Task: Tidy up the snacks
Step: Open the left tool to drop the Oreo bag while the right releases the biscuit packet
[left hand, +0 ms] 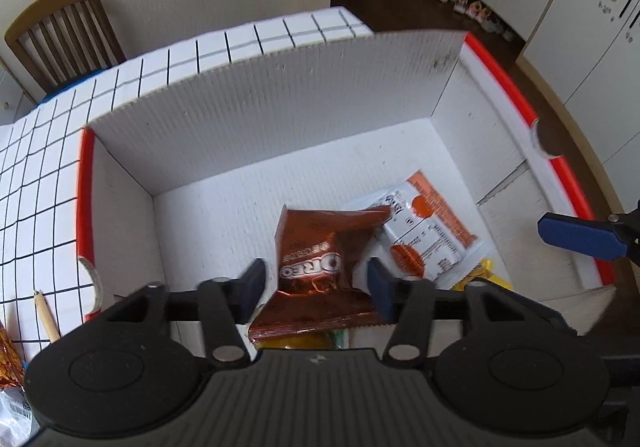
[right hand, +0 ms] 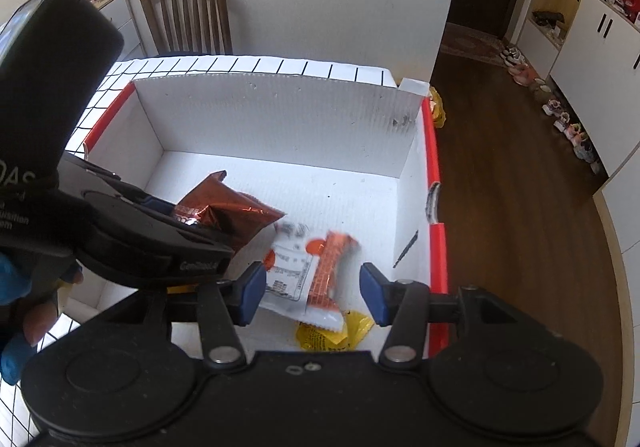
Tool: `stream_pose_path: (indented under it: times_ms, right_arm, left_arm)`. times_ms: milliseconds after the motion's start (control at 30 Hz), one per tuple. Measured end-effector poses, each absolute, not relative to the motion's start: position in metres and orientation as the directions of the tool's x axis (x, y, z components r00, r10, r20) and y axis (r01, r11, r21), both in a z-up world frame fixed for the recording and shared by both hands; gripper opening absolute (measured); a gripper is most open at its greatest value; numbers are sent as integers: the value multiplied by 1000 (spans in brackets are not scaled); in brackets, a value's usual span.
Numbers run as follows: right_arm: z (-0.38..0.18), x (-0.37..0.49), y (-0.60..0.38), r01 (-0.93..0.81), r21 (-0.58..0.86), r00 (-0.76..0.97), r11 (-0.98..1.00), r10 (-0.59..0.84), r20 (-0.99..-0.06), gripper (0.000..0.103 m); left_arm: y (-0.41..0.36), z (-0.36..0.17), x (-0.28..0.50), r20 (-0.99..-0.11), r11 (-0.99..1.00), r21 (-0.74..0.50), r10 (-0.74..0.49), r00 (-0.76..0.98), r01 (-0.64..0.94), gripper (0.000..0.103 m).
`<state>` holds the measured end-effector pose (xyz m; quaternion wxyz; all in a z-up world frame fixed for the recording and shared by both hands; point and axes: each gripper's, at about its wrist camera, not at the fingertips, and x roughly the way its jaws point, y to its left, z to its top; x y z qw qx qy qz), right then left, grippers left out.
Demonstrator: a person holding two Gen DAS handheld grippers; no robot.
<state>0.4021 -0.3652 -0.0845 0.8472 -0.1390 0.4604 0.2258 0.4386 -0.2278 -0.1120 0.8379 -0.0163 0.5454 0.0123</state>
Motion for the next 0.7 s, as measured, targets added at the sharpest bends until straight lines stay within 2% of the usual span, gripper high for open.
stream_pose_path:
  times_ms: [700]
  right_arm:
    - [-33, 361, -372, -515, -42, 565, 856, 302, -768, 71]
  left_arm:
    - [-204, -44, 373, -831, 999, -46, -22, 556, -30, 59]
